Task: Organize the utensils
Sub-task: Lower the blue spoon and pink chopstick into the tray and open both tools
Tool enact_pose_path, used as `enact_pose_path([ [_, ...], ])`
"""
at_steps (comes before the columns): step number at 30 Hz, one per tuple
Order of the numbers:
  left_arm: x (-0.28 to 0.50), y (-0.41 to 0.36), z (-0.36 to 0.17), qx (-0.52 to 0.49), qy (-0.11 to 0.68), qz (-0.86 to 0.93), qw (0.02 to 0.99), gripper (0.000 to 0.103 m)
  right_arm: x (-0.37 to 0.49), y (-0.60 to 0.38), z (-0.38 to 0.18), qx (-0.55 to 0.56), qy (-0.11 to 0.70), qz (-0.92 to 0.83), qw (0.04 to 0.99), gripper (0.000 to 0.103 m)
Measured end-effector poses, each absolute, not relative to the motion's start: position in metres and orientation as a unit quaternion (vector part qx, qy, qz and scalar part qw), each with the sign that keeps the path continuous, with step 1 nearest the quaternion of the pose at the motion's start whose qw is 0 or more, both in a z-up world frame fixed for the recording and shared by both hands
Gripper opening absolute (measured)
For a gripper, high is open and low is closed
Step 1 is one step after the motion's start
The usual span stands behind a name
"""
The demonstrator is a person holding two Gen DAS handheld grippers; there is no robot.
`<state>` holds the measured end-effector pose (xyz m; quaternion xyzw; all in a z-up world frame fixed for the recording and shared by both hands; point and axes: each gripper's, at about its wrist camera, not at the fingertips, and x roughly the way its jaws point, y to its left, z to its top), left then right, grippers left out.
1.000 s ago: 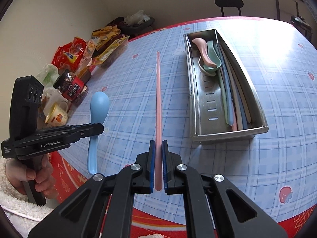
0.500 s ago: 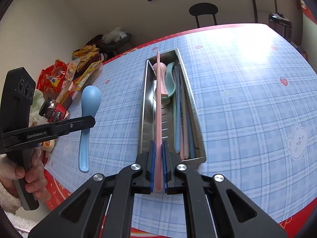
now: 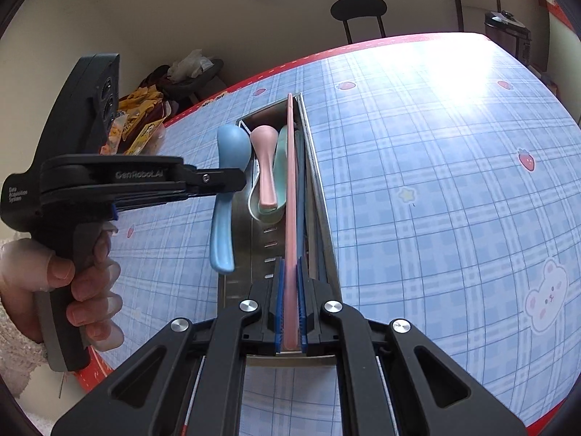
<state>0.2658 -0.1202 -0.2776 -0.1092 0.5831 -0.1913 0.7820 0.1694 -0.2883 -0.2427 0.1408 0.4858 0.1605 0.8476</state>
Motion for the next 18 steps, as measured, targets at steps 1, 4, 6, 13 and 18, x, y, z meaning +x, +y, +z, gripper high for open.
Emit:
enact_pose_path([
  [1,0.272,-0.121,-0.281,-0.115,0.584,-0.189,0.781,0.011,0.173,-0.286,-0.243,0.134,0.487,0.161,0.848,0.007],
  [4,0.289,-0.119,-0.290,-0.132,0.590,-0.178,0.776,0.011,0.183,-0.279,-0.245,0.128,0.492,0.162,0.846,0.007],
  [6,0.298,-0.119,-0.295,-0.141,0.592,-0.174,0.774,0.011,0.188,-0.276,-0.245,0.127,0.494,0.162,0.845,0.007],
  [13,0.319,-0.117,-0.307,-0.155,0.597,-0.166,0.770,0.011,0.204,-0.262,-0.251,0.120,0.508,0.155,0.839,0.007],
  [18,0.322,-0.115,-0.311,-0.151,0.598,-0.163,0.770,0.011,0.217,-0.253,-0.255,0.118,0.515,0.150,0.836,0.007],
])
